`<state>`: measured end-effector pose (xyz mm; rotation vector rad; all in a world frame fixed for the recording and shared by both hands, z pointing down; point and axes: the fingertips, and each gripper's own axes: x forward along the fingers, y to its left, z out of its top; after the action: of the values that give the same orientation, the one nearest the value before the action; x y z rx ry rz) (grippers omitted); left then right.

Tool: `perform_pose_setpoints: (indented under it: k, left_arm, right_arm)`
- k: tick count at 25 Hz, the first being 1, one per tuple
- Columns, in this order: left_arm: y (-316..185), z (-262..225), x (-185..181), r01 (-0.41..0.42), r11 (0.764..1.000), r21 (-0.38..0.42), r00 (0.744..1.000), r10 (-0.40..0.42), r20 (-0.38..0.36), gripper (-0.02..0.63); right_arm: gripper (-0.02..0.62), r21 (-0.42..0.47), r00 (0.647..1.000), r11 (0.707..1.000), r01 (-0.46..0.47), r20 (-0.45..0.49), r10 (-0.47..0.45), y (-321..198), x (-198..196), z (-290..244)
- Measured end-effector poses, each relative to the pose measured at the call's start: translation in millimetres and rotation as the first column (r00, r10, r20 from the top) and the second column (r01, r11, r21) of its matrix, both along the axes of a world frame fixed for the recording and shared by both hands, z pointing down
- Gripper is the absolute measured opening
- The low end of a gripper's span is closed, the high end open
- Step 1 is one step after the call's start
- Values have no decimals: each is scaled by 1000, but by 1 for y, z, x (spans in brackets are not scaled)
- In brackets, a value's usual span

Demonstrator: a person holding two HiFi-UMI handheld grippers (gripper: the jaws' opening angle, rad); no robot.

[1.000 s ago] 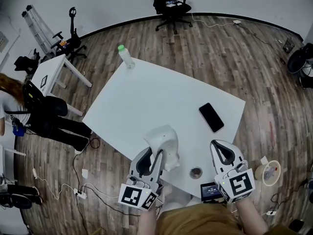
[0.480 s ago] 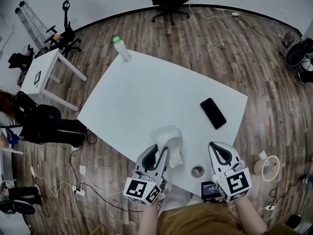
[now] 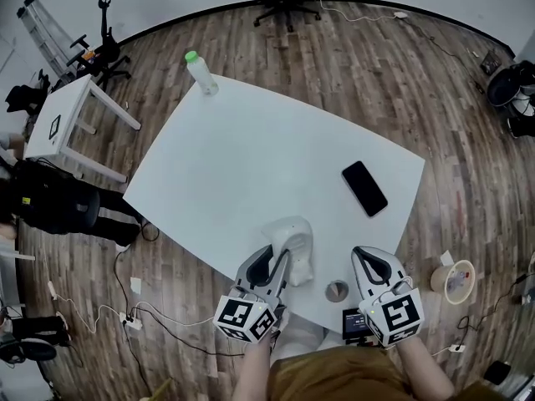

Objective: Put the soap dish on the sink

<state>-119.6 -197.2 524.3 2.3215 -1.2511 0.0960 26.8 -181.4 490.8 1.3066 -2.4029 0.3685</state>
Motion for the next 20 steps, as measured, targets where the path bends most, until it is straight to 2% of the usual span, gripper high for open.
perform_pose_setpoints:
  k: [5, 11, 20]
  left_arm:
    - [-1, 20, 6, -18, 999, -46, 1000, 18, -2, 129]
    - [0, 59, 8, -27, 987, -157, 1000, 26, -3, 129]
    - [-4, 90, 13, -34, 972, -234, 999, 29, -25, 129]
  right_arm:
    - [6, -26, 1000, 1000, -14, -21, 13, -2, 9, 14]
    - [6, -48, 999, 999, -26, -48, 23, -7, 18, 25]
    - [6, -73, 998, 997, -32, -57, 28, -14, 20, 40]
